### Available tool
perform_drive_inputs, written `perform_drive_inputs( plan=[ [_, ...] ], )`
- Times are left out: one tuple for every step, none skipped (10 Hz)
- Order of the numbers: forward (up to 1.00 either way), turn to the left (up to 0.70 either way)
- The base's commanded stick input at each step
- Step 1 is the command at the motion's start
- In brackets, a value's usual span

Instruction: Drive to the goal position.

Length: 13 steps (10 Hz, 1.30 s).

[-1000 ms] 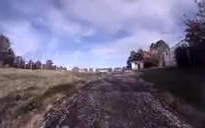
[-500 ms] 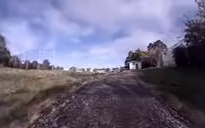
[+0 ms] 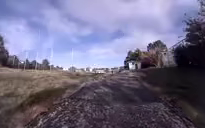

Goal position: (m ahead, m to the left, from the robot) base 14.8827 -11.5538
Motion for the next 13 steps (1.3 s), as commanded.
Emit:
perform_drive_inputs(
  plan=[
    [0.7,-0.12],
    [0.7,-0.12],
    [0.7,-0.12],
    [0.7,-0.12],
    [0.7,-0.12],
    [0.7,-0.12],
    [0.7,-0.12],
    [0.7,-0.12],
    [0.7,-0.12],
    [0.7,-0.12],
    [0.7,-0.12],
    [0.7,-0.12],
    [0.7,-0.12]
  ],
)
